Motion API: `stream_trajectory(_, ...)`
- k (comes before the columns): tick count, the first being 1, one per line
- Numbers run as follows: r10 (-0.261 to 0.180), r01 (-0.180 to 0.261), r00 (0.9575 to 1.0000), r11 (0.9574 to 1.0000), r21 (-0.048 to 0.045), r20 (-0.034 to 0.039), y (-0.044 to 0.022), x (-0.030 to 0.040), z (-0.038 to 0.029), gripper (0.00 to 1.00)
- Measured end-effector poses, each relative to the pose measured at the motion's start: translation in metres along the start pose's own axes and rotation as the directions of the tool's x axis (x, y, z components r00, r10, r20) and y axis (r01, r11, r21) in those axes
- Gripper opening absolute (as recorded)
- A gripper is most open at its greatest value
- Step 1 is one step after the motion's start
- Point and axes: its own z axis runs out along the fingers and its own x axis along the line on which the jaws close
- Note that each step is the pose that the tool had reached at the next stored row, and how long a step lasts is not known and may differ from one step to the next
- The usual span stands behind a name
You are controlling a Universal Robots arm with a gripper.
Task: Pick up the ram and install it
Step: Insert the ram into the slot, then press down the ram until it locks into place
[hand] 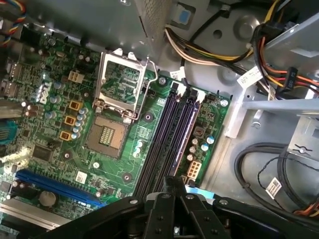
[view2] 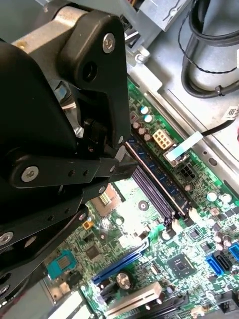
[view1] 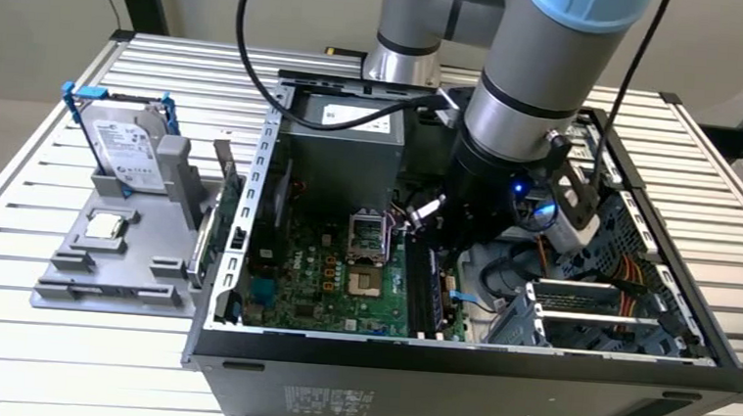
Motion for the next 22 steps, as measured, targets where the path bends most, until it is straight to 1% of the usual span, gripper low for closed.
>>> stream_trajectory(6, -0.042, 0.042, 0.9991, 0.9991, 0.0020, 0.0008, 0.0001, 0.0000, 0.0000, 0.00)
stream_trajectory(11, -0.078, 0.078, 0.9969, 0.9969, 0.0037, 0.0015, 0.0001, 0.0000, 0.0000, 0.00)
stream_trajectory(18, -0.128, 0.128, 0.9918, 0.9918, 0.0062, 0.0023, 0.0002, 0.0000, 0.0000, 0.00)
stream_trajectory(22, -0.156, 0.156, 0.9878, 0.9878, 0.0076, 0.0027, 0.0003, 0.0000, 0.0000, 0.00)
